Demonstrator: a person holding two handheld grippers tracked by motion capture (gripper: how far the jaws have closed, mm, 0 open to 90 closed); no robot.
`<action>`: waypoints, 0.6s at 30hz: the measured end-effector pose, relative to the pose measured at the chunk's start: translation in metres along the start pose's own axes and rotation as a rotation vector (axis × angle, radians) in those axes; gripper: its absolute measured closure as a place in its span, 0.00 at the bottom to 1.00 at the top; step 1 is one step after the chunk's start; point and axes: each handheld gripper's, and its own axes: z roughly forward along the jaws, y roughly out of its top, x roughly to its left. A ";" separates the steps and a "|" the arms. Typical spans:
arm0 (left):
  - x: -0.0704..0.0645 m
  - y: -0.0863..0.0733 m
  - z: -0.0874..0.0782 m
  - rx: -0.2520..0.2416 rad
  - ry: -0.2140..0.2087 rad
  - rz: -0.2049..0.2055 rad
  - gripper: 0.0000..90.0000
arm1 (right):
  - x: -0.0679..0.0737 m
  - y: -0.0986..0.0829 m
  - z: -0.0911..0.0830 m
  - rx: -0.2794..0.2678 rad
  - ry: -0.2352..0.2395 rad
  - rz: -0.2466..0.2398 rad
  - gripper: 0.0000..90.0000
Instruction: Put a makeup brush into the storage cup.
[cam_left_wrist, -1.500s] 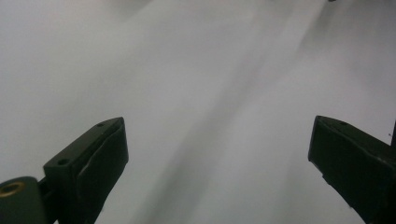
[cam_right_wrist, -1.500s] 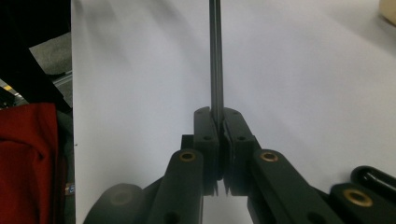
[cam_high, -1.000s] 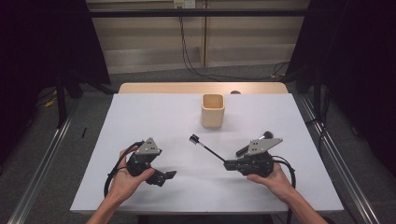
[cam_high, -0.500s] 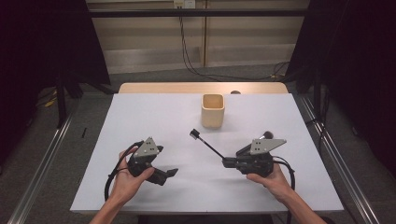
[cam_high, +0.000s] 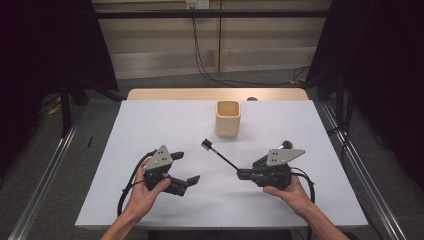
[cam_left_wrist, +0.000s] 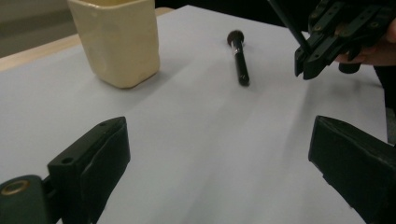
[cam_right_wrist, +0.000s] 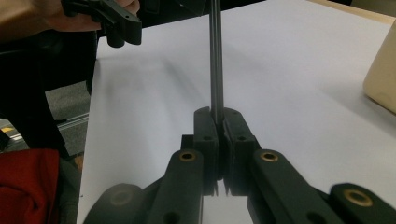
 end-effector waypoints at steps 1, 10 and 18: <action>-0.001 0.000 0.000 -0.003 -0.003 0.001 0.07 | 0.000 0.000 0.000 -0.001 -0.001 -0.001 0.95; -0.011 0.010 0.011 -0.061 -0.068 -0.013 0.08 | 0.000 0.002 0.002 -0.004 0.002 0.000 0.95; -0.018 0.019 0.023 -0.077 -0.081 -0.025 0.22 | 0.001 0.004 0.004 -0.012 0.009 -0.004 0.96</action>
